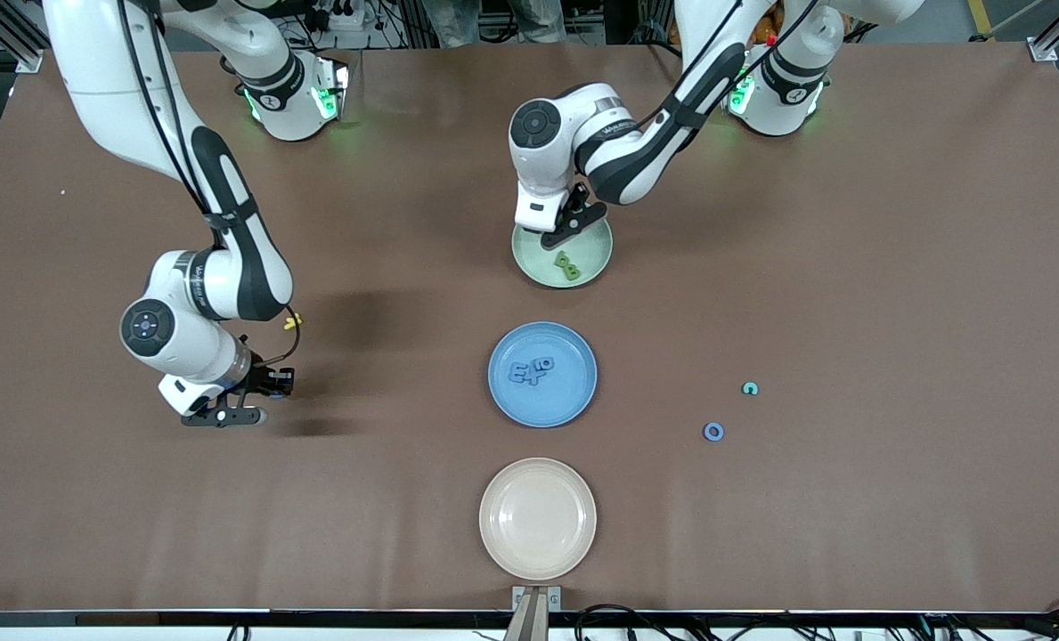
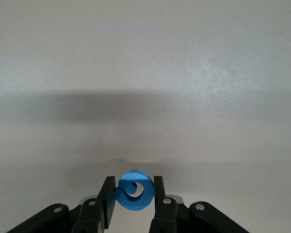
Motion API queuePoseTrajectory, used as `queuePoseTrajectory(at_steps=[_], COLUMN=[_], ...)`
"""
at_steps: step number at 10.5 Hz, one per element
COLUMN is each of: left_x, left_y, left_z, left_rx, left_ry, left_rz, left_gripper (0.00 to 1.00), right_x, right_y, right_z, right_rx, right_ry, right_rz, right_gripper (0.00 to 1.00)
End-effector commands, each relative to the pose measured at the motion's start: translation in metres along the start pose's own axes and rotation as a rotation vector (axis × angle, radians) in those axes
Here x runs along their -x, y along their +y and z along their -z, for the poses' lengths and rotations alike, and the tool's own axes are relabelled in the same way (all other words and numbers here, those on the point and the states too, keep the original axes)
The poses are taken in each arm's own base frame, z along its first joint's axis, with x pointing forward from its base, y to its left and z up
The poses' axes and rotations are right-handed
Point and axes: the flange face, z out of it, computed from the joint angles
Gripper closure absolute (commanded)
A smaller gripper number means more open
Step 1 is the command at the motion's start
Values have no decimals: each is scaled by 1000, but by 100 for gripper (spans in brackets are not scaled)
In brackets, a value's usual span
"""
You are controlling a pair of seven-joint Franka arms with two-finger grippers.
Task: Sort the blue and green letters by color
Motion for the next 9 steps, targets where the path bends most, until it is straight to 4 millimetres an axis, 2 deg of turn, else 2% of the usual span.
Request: queuePoseTrajectory(at_steps=[1,3,5,7,8,9], left_x=[5,-9,-62,-159,-215,-260], left_y=[3,2,-1,-13,-30,-49], left_z=[0,5,20,50,61,62], left_rx=[-18,-11,7,26,34,35], left_ry=[-14,-7,-3,10,38,61], left_rz=[16,36,113,242,303,333], left_gripper=[0,0,0,0,0,0], right_x=[-2,-5,-1,6,10,12], right_y=[-50,-97,-140,-197,-227,-251], right_z=[24,34,39,49,48,47], right_rx=[-42,-83,-104,-125,-140,-158], right_ry=[4,14,19,30,26,22], right_rz=[-194,-317,-357,-399,-421,-449], right_gripper=[100,100,100,100,100,100])
